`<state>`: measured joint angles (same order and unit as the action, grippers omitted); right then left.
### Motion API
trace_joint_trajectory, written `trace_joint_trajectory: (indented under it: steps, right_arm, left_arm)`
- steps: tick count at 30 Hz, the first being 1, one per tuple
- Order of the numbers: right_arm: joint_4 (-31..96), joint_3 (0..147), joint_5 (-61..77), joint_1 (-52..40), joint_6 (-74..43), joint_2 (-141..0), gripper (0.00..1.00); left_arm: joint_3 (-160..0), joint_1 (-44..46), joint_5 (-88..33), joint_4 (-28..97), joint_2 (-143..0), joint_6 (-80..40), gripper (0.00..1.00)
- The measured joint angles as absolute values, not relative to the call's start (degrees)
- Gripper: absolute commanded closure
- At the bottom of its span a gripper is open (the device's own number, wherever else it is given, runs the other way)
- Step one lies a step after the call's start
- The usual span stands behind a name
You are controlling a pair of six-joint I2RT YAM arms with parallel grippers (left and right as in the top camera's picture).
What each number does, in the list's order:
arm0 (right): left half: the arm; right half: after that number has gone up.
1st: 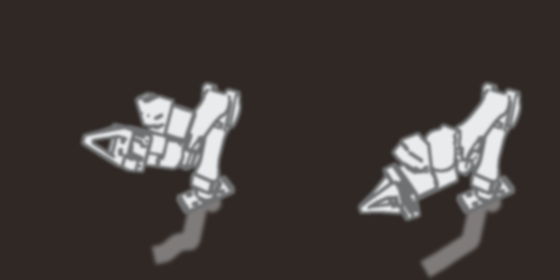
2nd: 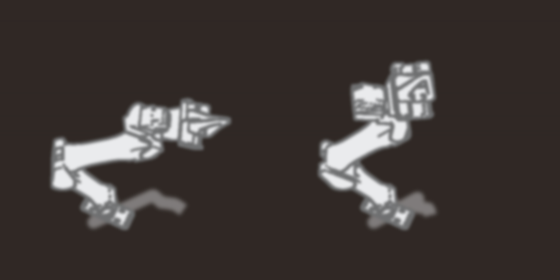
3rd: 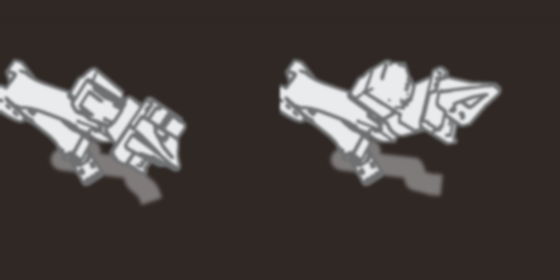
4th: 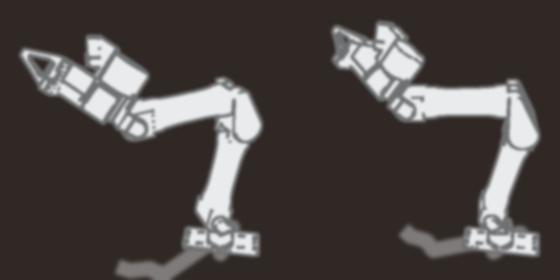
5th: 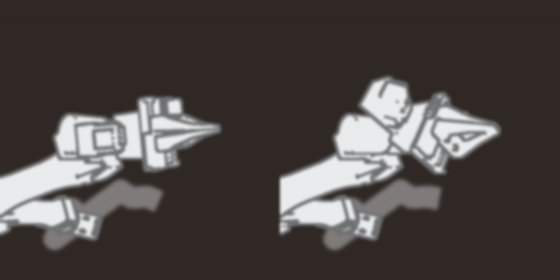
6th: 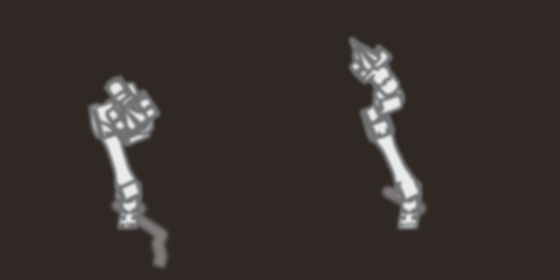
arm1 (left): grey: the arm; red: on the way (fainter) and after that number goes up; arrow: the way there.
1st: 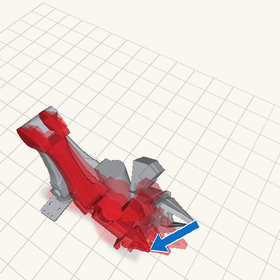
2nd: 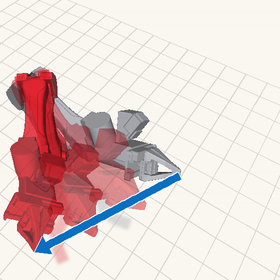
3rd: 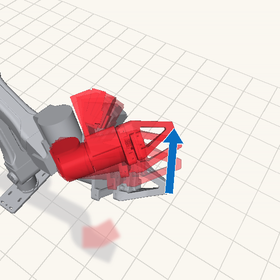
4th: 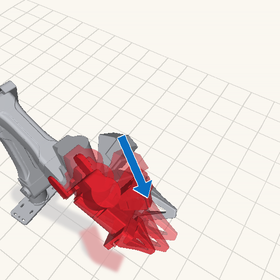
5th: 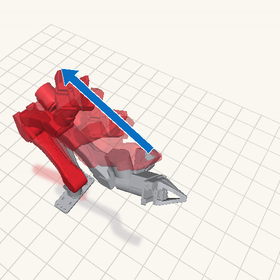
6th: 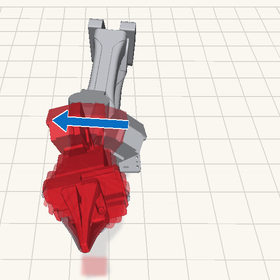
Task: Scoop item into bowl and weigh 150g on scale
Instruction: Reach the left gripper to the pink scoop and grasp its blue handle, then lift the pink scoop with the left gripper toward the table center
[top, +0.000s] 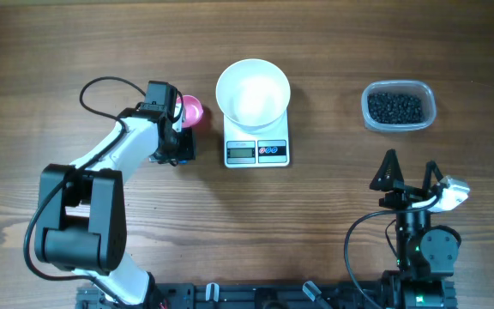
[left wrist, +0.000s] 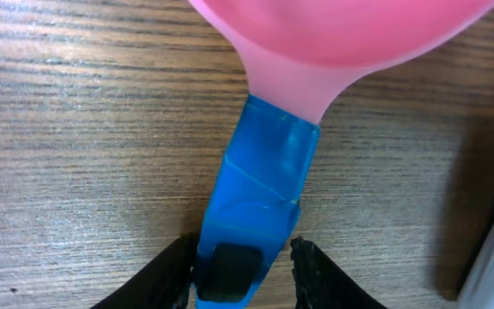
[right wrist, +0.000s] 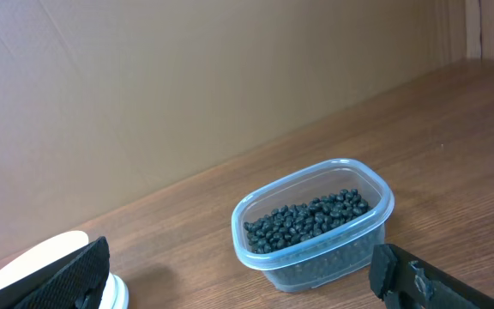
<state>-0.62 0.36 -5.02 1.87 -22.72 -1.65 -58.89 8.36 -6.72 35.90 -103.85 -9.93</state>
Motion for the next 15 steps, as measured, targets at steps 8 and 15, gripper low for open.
trace_joint_trajectory:
  steps: [8, 15]
  right_arm:
    - [-0.62, 0.36, -5.02, 1.87, -22.72, -1.65, 0.00]
    - [-0.62, 0.36, -5.02, 1.87, -22.72, -1.65, 0.00]
  left_arm:
    - [-59.40, 10.79, -0.78, 35.48, -103.98, -14.15, 0.43]
    - [-59.64, 10.76, 2.09, 28.18, -105.01, -9.87, 0.00]
